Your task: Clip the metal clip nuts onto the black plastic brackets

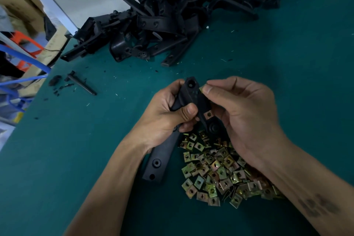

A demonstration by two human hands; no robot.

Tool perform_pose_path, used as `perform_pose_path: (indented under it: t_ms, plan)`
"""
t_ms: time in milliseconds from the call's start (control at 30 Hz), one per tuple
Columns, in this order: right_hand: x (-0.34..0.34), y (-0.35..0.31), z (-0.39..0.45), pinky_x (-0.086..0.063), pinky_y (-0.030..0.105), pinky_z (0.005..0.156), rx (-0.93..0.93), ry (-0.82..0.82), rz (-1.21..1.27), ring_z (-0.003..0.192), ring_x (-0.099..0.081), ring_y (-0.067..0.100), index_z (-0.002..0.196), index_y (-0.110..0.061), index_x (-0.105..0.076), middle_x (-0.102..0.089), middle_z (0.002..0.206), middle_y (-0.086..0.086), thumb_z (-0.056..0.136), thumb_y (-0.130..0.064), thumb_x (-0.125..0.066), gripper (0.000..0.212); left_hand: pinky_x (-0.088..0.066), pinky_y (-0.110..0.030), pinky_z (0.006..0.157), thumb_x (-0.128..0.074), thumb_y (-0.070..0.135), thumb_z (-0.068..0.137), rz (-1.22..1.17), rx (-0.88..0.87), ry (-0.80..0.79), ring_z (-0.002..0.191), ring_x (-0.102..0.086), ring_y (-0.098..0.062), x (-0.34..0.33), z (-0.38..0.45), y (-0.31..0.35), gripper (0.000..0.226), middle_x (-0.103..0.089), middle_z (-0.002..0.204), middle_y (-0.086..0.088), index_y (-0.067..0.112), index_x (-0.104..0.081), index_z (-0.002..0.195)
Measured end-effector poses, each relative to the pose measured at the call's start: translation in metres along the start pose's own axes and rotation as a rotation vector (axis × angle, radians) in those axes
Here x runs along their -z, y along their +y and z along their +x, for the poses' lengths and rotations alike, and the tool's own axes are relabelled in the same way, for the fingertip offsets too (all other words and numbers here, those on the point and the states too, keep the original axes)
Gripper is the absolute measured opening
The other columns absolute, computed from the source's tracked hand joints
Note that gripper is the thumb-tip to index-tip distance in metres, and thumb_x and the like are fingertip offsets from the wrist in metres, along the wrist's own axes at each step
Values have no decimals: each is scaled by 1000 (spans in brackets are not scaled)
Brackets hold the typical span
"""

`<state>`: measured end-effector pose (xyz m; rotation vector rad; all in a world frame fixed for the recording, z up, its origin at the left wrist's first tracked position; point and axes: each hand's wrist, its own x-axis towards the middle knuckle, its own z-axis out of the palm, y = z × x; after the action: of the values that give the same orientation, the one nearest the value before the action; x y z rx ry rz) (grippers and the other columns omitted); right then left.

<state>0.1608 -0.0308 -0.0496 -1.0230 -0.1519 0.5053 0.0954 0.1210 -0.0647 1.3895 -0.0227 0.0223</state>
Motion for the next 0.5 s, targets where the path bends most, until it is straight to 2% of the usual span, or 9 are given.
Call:
perform_pose_path:
  t_ms: [100,200,267,333,400,500]
  plan:
    - [-1,4,-4,-61,35,59,-18,32,39,71,-72,24,75,-7,-75,-73,80,13,82,5,-76,14,-36,-19,44,-77,34,81,-2,-1,6,48,-45,-8,0,1,0,60,-58,71,-1,2,-40,117]
    - [4,-1,-2,-59,31,56,-66,-74,46,67,-72,24,70,-6,-74,-72,78,15,83,-1,-74,14,-38,-19,45,-75,31,82,1,-3,3,48,-46,-9,1,0,0,54,-58,71,-2,3,-41,112]
    - [9,-6,1,-58,31,62,-65,-145,-26,70,-72,27,70,-7,-72,-72,79,17,83,-7,-74,13,-38,-19,45,-75,31,82,-8,-8,8,48,-46,-8,1,0,-1,53,-58,70,-1,2,-41,111]
    - [12,-9,2,-60,33,71,-34,-130,-90,79,-73,31,74,-8,-75,-74,85,20,74,-12,-78,5,-37,-19,45,-76,32,81,-8,-12,20,48,-46,-8,0,-1,0,56,-58,70,-1,1,-41,113]
    - [13,-11,3,-61,35,76,-32,-153,-108,85,-74,32,79,-8,-77,-75,90,21,67,-18,-78,16,-37,-19,45,-77,32,81,-7,-18,29,48,-45,-8,-1,-1,0,56,-58,70,-1,1,-41,111]
    - [15,-17,1,-58,31,73,-76,-269,-117,86,-72,30,88,0,-74,-74,96,25,71,-22,-74,28,-36,-19,44,-79,32,80,-19,-10,34,47,-44,-10,-2,-1,1,58,-58,71,-5,1,-41,110]
